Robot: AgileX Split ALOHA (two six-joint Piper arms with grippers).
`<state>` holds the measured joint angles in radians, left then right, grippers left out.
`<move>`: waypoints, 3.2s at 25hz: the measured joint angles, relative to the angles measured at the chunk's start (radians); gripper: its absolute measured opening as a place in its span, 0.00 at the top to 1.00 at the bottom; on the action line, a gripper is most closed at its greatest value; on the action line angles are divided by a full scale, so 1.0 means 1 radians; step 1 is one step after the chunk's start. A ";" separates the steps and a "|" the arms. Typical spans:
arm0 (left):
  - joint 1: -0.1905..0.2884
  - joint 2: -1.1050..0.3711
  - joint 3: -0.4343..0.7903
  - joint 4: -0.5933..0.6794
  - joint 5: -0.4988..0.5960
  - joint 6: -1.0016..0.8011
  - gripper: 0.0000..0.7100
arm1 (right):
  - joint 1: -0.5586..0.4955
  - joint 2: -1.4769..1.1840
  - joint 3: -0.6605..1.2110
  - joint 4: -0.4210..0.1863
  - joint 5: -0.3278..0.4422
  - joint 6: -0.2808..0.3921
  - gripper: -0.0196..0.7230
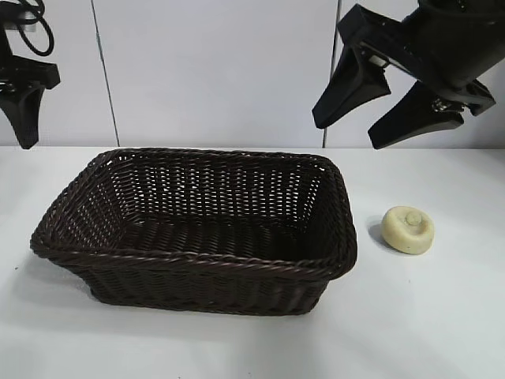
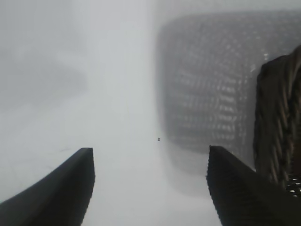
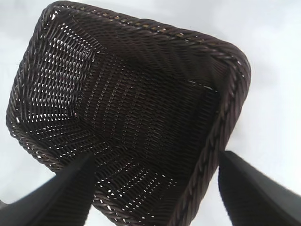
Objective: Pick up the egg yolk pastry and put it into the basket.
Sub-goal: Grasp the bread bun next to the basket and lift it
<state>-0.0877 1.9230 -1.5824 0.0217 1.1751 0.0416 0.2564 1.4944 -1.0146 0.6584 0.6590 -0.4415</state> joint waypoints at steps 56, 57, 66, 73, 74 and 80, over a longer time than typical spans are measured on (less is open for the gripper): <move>0.061 -1.647 1.098 -0.035 -0.064 0.011 0.30 | 0.000 0.000 -0.005 -0.003 0.038 0.002 0.26; 0.061 -1.685 1.098 -0.035 -0.064 0.011 0.30 | 0.000 0.000 -0.005 -0.003 0.036 0.002 0.26; 0.061 -1.935 1.098 -0.035 -0.052 0.011 0.30 | 0.000 0.000 -0.016 -0.021 0.077 0.019 0.26; 0.061 -1.935 1.098 -0.035 -0.052 0.011 0.30 | -0.009 0.011 -0.153 -0.277 0.158 0.229 0.26; 0.061 -1.935 1.098 -0.035 -0.052 0.011 0.30 | -0.017 0.019 -0.173 -0.317 0.177 0.258 0.26; 0.061 -1.935 1.098 -0.035 -0.052 0.011 0.30 | -0.136 0.071 -0.239 -0.406 0.257 0.309 0.26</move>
<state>-0.0271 -0.0125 -0.4845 -0.0129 1.1235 0.0523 0.1205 1.5656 -1.2532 0.2525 0.9157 -0.1327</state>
